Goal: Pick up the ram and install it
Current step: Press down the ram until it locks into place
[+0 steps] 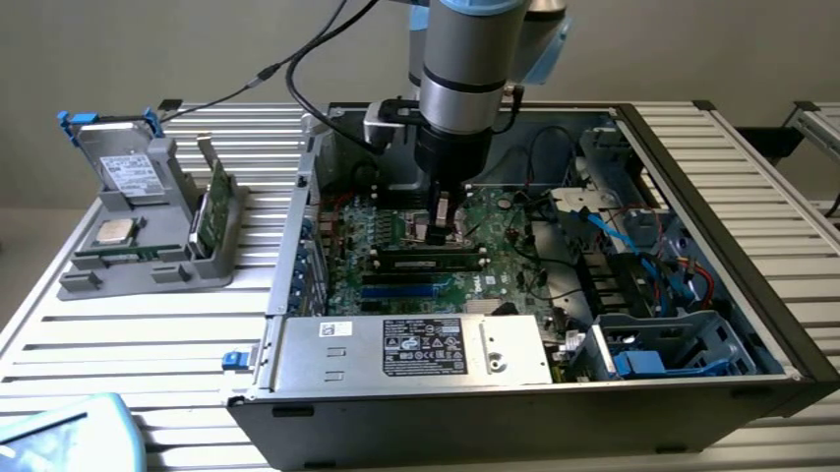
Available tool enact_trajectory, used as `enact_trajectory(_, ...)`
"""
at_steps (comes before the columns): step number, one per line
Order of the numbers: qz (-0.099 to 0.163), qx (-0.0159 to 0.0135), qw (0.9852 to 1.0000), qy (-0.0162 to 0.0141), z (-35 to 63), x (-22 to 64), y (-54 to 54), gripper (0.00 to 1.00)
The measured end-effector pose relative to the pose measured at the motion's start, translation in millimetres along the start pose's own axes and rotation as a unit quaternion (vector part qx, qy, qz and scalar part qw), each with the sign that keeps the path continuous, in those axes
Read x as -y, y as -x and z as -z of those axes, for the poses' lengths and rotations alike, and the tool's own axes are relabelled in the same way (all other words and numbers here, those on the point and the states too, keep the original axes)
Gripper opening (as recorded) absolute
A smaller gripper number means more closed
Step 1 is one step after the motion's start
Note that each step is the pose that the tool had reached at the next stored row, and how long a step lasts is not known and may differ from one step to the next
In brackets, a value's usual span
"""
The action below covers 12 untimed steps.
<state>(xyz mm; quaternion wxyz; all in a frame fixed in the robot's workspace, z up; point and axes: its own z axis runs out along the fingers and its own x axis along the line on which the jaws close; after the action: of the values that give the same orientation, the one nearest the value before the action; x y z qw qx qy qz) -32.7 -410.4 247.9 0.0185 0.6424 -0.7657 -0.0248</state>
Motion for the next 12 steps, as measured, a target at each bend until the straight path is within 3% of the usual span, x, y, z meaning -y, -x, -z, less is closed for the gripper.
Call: enact_trajectory(12,-0.039,0.0009,0.9992,-0.0004,-0.1,-0.7,-0.1,0.11)
